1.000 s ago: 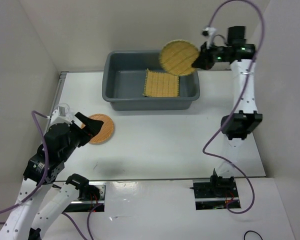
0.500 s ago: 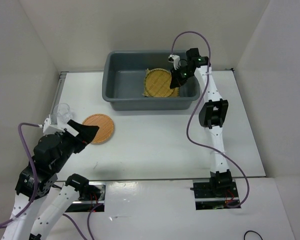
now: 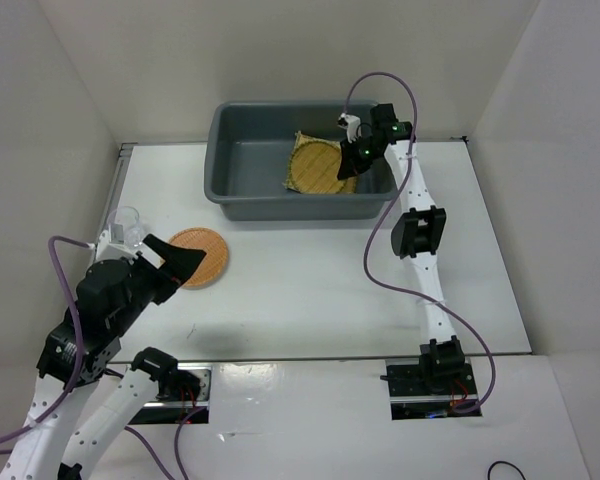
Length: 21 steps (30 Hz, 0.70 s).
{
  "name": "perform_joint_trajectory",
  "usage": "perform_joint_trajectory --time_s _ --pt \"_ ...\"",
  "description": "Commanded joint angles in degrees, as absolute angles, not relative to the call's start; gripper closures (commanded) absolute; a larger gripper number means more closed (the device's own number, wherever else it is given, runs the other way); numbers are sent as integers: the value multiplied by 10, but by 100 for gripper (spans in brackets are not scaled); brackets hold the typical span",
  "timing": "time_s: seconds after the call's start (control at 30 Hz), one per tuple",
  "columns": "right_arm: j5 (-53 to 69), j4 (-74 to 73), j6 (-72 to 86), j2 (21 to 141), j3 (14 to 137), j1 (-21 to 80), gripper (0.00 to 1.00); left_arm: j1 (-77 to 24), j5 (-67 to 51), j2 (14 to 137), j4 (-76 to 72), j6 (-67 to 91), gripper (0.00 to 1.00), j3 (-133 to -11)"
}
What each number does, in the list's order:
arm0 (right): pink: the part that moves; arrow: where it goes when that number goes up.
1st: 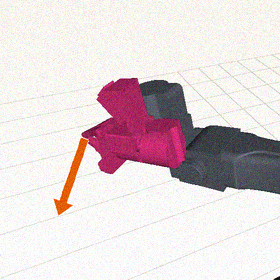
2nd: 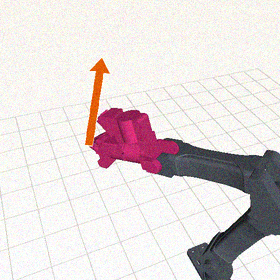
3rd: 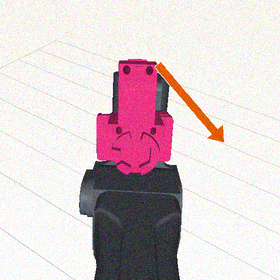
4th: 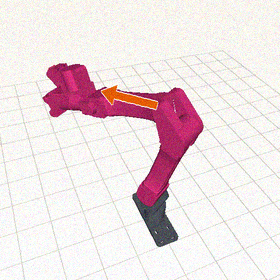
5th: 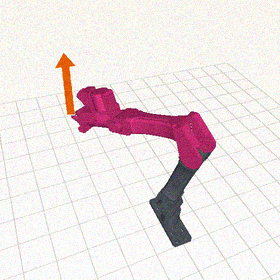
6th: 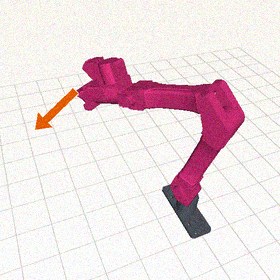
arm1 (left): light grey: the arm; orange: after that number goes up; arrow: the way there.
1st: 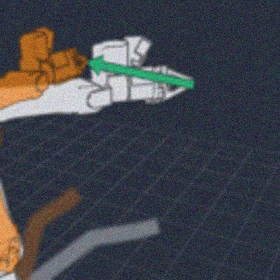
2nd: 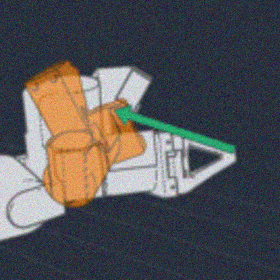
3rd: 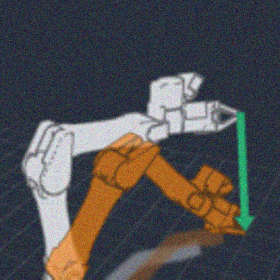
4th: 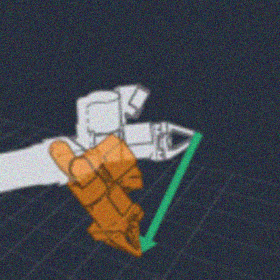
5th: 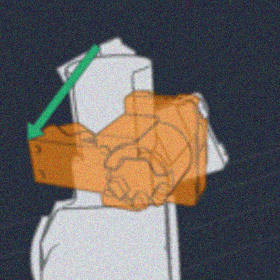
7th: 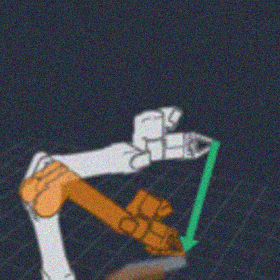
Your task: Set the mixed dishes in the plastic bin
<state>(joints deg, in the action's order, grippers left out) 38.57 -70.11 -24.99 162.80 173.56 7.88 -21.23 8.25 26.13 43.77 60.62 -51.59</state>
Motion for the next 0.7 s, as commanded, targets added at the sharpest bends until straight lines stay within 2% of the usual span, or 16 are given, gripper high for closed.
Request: perform_joint_trajectory --time_s 0.0,0.1,0.13,0.2,0.27,0.4,0.57,0.63,0.67 --pt "317 -649 -233 1648 1769 73 85 -210 79 248 434 625 1 -515" --pt "302 -642 -221 1653 1769 73 83 -210 79 243 434 625 1 -510" --pt "302 -636 -221 1653 1775 73 76 -210 79 236 434 625 1 -510" --pt "296 -630 -214 1653 1775 68 68 -210 79 236 439 625 1 -510" --pt "290 -630 -207 1653 1789 68 52 -210 79 231 439 630 1 -510" --pt "279 -630 -195 1640 1797 68 50 -210 79 214 439 635 1 -504" --pt "266 -624 -178 1609 1797 55 42 -210 79 196 439 635 1 -493" --pt "260 -624 -178 1598 1797 49 22 -210 79 196 434 635 1 -493" --pt "260 -624 -178 1593 1797 49 20 -210 79 196 434 635 1 -493"
